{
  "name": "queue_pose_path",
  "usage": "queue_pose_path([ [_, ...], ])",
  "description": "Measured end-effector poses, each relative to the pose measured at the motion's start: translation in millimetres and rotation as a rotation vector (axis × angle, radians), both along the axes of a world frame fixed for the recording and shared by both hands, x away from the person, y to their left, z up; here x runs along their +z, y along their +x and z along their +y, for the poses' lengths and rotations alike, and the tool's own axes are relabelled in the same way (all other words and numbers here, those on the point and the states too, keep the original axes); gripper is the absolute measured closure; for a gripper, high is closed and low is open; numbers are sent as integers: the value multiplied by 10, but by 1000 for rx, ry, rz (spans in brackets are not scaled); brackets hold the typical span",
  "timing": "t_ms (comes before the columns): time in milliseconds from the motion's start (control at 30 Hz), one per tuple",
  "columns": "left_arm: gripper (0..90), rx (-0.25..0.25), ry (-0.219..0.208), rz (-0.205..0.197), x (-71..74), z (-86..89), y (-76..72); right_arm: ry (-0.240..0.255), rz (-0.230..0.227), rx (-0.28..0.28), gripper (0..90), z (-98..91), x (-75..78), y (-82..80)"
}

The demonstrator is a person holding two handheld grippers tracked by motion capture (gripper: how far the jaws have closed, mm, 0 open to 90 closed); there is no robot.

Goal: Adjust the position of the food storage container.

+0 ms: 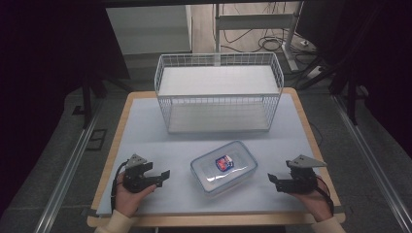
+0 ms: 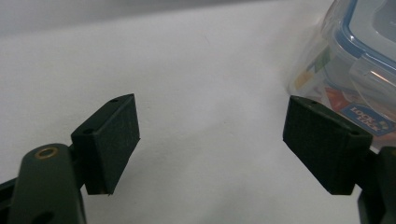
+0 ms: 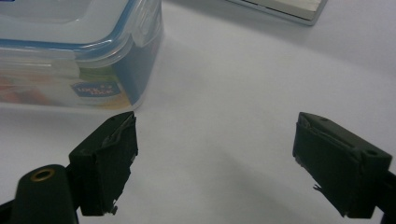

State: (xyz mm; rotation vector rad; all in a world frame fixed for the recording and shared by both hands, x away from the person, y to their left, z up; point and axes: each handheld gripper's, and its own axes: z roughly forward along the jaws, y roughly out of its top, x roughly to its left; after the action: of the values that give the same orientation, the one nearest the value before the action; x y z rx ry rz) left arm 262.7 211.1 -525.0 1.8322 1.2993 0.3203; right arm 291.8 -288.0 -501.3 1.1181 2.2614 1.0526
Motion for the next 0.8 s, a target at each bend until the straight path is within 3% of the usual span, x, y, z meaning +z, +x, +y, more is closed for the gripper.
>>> queue_pose_path([
  [200, 189, -4, -2, -10, 34, 0, -44, -52, -18, 8, 148, 47, -11, -7],
  [367, 202, -14, -8, -14, 85, -8, -85, -36, -15, 2, 151, 48, 16, -5],
  [533, 279, -52, -30, -17, 210, -80, -87, -35, 8, 4, 153, 17, -26, -1],
  [800, 272, -79, -19, -4, 237, -171, -71, -14, 6, -15, 151, -21, 23, -49],
])
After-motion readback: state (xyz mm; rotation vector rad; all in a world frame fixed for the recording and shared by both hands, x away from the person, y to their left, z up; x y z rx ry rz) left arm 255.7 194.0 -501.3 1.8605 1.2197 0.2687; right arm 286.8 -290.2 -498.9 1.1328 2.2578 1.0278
